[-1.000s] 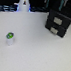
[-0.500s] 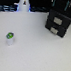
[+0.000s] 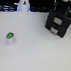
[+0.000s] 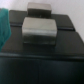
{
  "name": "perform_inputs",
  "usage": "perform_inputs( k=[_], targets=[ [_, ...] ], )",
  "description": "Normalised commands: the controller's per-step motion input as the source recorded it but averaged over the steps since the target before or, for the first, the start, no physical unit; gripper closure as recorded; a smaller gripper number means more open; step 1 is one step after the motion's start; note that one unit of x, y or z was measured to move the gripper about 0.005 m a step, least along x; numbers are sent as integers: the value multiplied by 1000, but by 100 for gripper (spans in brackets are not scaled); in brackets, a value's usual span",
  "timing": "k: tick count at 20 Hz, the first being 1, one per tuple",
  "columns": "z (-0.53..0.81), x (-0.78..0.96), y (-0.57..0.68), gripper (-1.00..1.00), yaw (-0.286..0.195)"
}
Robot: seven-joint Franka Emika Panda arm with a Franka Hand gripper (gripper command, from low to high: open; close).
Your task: Open the kcup holder, insert the kcup into the holder, and close the kcup holder
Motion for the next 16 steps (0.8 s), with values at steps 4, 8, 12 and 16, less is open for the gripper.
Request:
perform_inputs(
  k=[4, 8, 12, 16],
  targets=[
    [-437, -185, 313, -100, -85],
    [-443, -212, 266, -100, -30],
    [-428, -275, 127, -100, -4],
    [-367, -369, -6, -100, -2]
  ],
)
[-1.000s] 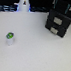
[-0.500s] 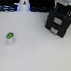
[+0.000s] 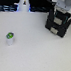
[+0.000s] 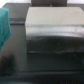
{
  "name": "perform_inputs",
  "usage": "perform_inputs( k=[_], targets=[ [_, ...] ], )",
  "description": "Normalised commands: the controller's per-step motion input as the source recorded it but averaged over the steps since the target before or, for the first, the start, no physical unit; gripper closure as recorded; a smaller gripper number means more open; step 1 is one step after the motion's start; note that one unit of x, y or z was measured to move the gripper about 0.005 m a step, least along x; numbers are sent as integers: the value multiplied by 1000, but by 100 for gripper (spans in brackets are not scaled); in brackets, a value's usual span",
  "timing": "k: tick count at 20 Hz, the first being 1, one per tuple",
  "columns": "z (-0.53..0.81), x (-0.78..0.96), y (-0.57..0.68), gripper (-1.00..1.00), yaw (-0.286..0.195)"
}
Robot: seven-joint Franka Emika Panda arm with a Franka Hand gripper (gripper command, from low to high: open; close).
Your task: Open the kcup holder, insert the kcup into the holder, and close the kcup holder
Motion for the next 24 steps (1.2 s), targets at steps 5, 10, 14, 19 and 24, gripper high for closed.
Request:
perform_inputs(
  k=[5, 10, 14, 19, 24],
  targets=[
    [-289, -434, -6, 100, -6],
    [-79, -171, 13, 100, -11],
    [10, 28, 15, 100, 2],
    [16, 50, 26, 100, 6],
    [102, 366, -47, 100, -30]
  ],
)
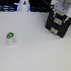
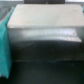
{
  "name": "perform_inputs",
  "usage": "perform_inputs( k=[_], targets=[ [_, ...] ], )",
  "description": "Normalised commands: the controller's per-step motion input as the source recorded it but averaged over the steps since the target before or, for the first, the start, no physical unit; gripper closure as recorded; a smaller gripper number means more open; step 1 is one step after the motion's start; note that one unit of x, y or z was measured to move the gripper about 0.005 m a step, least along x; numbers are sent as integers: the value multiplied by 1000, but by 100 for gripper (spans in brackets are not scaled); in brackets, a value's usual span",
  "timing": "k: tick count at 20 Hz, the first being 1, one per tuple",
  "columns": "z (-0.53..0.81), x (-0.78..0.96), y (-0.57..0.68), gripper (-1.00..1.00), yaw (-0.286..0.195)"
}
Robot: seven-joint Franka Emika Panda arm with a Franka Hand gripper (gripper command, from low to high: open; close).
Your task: Open the kcup holder, insert the kcup into the holder, and close the kcup holder
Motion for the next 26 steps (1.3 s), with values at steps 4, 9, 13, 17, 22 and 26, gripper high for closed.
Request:
perform_inputs(
  k=[4, 9, 13, 17, 22, 26],
  targets=[
    [204, 666, -156, 100, -48],
    [296, 857, -170, 100, -65],
    [238, 782, -160, 100, -63],
    [289, 894, -185, 100, -76],
    [266, 930, -227, 100, -90],
    [267, 929, -226, 100, -90]
  ],
)
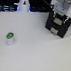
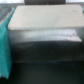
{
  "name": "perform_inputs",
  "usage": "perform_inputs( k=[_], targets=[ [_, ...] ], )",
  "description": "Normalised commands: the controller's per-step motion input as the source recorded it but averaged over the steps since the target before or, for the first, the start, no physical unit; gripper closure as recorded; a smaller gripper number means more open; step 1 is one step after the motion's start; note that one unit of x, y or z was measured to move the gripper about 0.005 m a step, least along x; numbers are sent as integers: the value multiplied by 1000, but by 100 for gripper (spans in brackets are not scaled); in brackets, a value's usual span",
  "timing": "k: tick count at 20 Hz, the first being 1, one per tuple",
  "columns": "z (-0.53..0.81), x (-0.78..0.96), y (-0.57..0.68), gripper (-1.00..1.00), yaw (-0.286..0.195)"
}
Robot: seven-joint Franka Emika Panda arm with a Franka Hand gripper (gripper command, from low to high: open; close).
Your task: Open the kcup holder, insert the kcup into the holder, and close the kcup holder
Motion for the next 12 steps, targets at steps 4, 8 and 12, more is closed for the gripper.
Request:
perform_inputs(
  k=[4, 8, 12],
  targets=[
    [273, 933, -214, 100, -87],
    [60, 204, -121, 100, 0],
    [66, 586, -352, 100, 2]
  ],
)
